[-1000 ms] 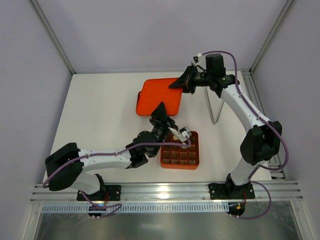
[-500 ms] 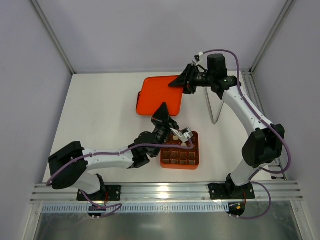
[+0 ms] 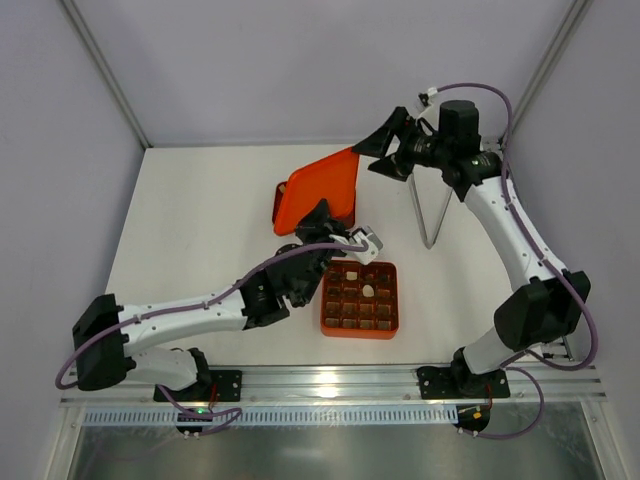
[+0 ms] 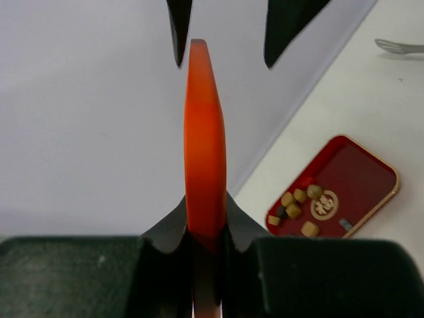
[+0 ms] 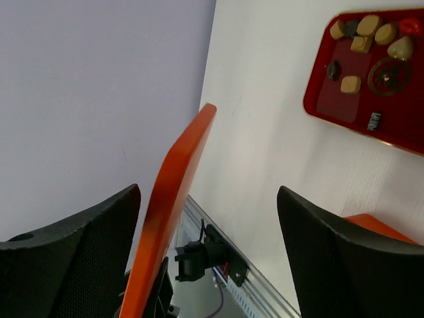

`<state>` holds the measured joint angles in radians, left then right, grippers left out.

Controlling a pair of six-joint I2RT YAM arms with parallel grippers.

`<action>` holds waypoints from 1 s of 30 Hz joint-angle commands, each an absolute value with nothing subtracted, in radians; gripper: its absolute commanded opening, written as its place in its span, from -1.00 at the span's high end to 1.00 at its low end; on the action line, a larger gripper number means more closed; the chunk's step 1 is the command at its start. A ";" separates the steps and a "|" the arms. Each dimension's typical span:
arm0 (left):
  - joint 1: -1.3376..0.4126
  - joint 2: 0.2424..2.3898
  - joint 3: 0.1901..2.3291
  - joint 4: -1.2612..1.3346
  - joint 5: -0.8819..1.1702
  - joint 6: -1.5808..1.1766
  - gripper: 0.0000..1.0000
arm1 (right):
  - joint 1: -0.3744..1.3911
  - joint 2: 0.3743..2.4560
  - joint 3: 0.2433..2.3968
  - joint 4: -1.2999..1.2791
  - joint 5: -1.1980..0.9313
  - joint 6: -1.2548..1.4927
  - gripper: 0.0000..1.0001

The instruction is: Pack the chocolate

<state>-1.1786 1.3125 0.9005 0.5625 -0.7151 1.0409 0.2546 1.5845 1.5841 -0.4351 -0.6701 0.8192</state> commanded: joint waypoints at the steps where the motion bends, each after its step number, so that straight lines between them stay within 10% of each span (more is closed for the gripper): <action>1: -1.183 1.261 1.000 0.310 -0.772 0.777 1.00 | 0.215 1.480 1.583 -0.324 -0.617 0.813 -0.70; 9: -1.151 1.220 1.190 -0.066 -0.740 0.390 1.00 | 0.167 1.362 1.516 -0.342 -0.511 0.755 -0.71; 16: -0.895 1.190 1.393 -0.422 -0.248 -0.206 1.00 | 0.166 1.250 1.365 -0.396 -0.416 0.632 -0.71; 24: -0.609 1.183 1.226 -0.197 0.376 -0.855 1.00 | 0.166 1.115 1.126 -0.385 -0.371 0.566 -0.71; 30: -0.572 1.173 0.964 0.229 0.485 -1.191 1.00 | 0.166 1.037 1.004 -0.373 -0.370 0.555 -0.71</action>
<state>-0.5755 1.1854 1.0142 -0.0654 0.3271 -0.9207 0.1680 1.0813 1.0401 -0.4133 -0.3870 0.5900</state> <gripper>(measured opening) 0.124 0.853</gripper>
